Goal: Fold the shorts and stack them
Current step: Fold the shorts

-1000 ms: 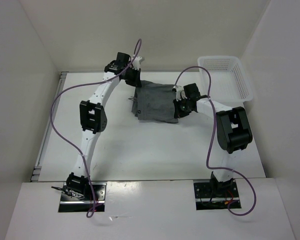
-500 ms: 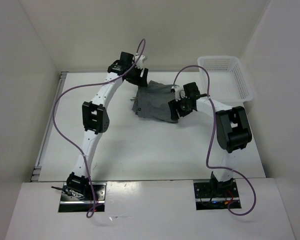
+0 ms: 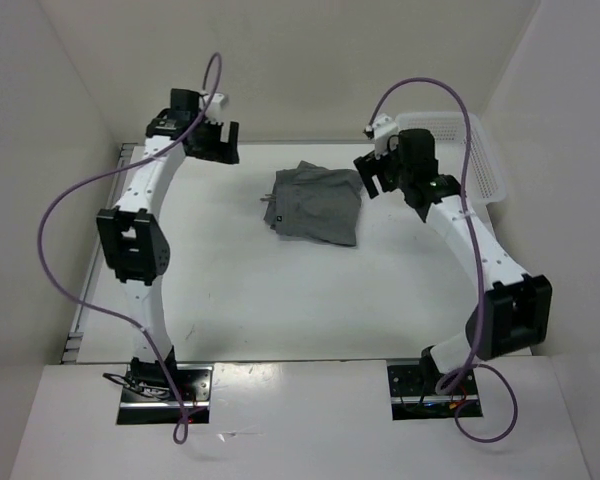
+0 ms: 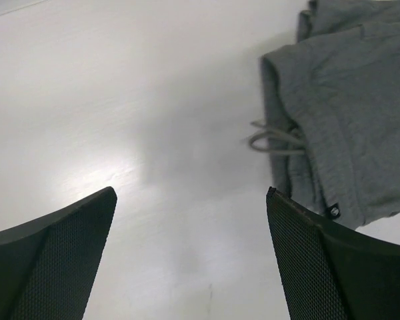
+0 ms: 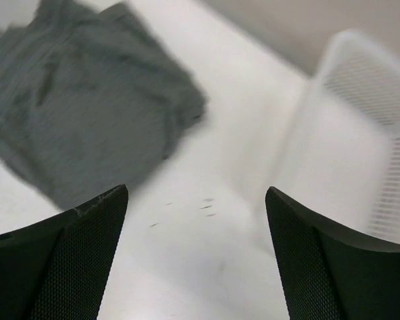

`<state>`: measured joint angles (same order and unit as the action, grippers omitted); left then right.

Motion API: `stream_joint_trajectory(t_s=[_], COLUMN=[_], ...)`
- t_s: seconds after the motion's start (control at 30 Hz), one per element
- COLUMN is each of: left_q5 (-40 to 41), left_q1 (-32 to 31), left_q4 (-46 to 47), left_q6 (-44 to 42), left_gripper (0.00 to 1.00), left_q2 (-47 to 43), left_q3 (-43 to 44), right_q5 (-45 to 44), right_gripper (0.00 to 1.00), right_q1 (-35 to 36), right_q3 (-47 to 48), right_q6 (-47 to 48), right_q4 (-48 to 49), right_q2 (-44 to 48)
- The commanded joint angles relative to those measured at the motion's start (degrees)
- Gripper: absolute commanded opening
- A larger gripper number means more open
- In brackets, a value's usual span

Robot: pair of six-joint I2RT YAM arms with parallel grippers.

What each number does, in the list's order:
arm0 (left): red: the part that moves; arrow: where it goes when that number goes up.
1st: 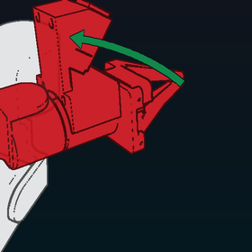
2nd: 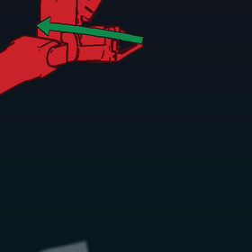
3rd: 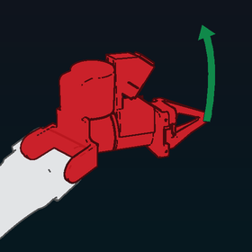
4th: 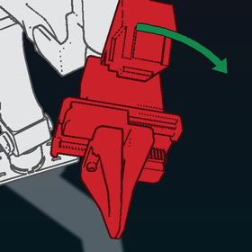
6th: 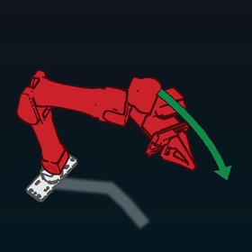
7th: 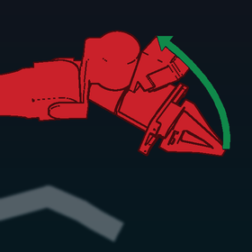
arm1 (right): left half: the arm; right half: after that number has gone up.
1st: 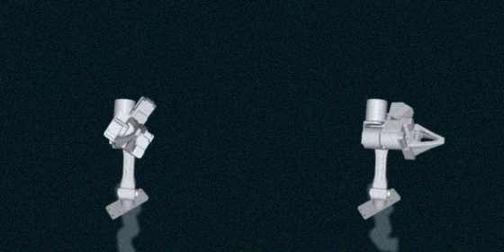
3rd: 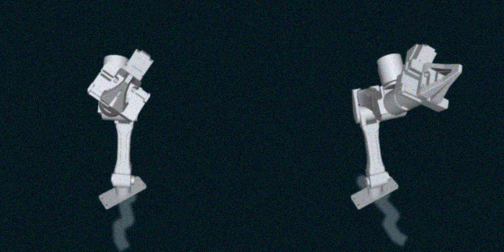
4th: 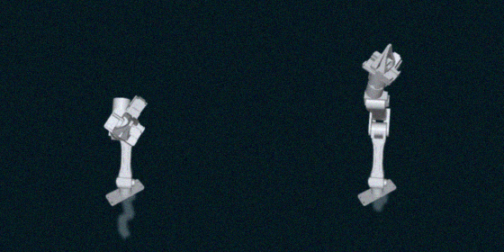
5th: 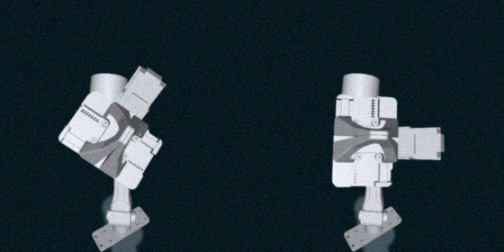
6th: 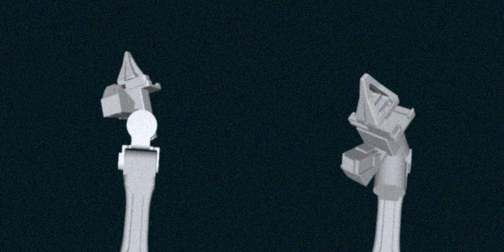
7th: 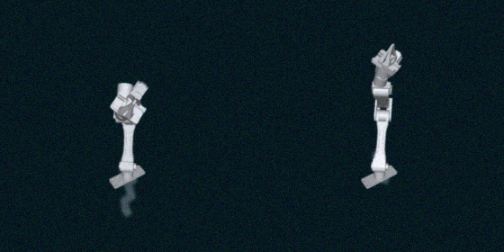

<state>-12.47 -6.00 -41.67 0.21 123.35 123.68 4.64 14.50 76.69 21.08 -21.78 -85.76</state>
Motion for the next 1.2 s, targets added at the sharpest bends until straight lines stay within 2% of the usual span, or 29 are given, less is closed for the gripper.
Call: stream_joint_trajectory(t_s=[0.0,0.03,0.2,0.5,0.67,0.87,1.17], left_q5=[3.9,5.6,7.1,8.2,8.8,13.2,17.0], left_q1=[1.4,2.1,2.1,4.4,4.4,4.4,4.4], left_q4=[2.1,3.3,7.3,12.7,13.9,16.4,17.8], left_q6=[-0.2,-0.2,-0.2,-0.2,-0.2,-0.2,-0.2], left_gripper=[1.00,1.00,1.00,1.00,1.00,1.00,1.00], left_q2=[-9.6,-13.4,-24.0,-37.6,-40.7,-44.4,-46.6], left_q3=[-8.4,-10.9,-28.7,-45.3,-49.8,-54.2,-56.4], right_q5=[-14.2,-16.9,-16.9,-17.7,-17.1,-16.4,-16.4], right_gripper=[0.89,0.89,0.89,0.90,0.90,0.93,0.94], right_q1=[0.4,-0.6,-6.4,-11.0,-12.9,-12.9,-12.9], right_q3=[-3.6,-4.4,-9.9,-21.5,-26.4,-30.9,-33.3], right_q6=[4.7,5.2,4.7,2.7,1.1,1.6,0.5], right_q4=[9.8,11.0,12.2,10.2,7.4,6.1,4.2], right_q2=[7.8,9.1,16.4,32.9,41.4,51.7,55.9])
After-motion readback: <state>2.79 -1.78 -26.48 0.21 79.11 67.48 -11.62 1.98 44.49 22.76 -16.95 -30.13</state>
